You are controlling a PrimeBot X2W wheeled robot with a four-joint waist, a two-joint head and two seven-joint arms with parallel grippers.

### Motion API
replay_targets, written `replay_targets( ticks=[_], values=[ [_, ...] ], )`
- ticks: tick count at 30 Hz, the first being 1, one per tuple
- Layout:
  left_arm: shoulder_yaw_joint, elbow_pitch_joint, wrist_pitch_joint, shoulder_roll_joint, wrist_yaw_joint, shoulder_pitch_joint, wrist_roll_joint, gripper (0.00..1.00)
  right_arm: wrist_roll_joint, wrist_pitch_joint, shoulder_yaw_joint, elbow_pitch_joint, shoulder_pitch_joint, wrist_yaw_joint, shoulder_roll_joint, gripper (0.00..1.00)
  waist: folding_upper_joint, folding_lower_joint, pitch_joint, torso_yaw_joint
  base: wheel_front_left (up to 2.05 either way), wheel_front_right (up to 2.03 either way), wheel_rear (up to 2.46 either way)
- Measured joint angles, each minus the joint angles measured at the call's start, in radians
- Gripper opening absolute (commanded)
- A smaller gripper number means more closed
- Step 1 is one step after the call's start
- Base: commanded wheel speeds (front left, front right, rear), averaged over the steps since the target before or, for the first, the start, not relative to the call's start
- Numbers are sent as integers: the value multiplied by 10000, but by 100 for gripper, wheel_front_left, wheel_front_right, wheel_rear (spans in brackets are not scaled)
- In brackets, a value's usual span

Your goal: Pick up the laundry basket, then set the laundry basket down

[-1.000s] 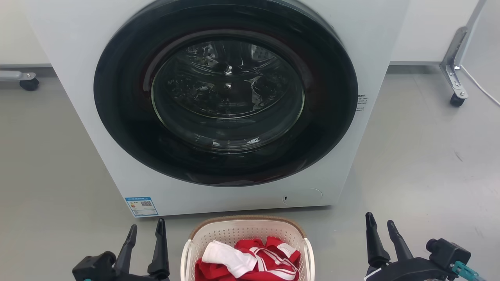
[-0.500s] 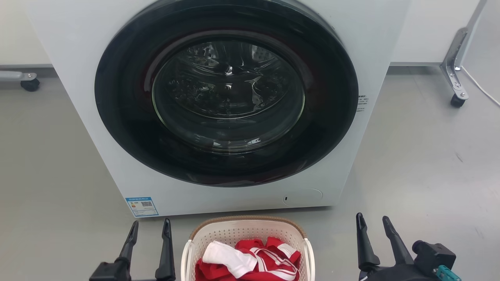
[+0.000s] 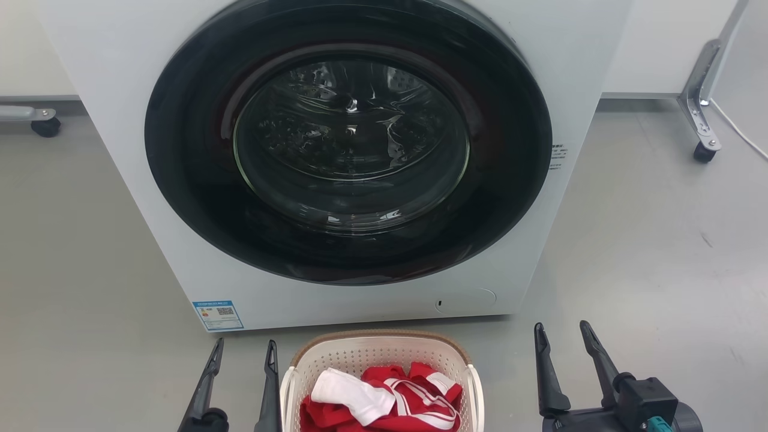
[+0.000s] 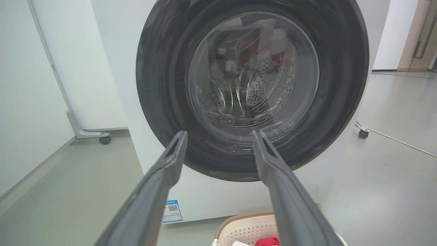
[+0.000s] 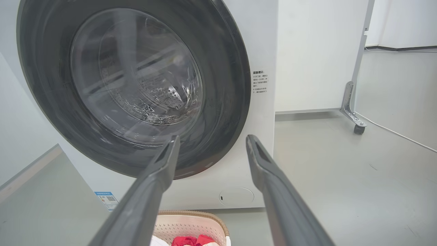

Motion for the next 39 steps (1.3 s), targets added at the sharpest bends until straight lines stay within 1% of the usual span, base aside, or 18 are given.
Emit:
replay_targets(
  ticks=[3,32,39],
  values=[
    [-31,-17,-50,-2,61,18,293,100,-274,-84,58,-42,27,-44,0,100,0,0,16,5,0,0,0],
    [21,8,-50,-36,61,14,146,100,-481,-84,-77,-111,135,-50,10,100,0,0,123,25,0,0,0],
    [36,-54,-50,-40,61,15,146,100,-508,-86,-113,-326,150,-40,15,100,0,0,262,30,0,0,0]
  ],
)
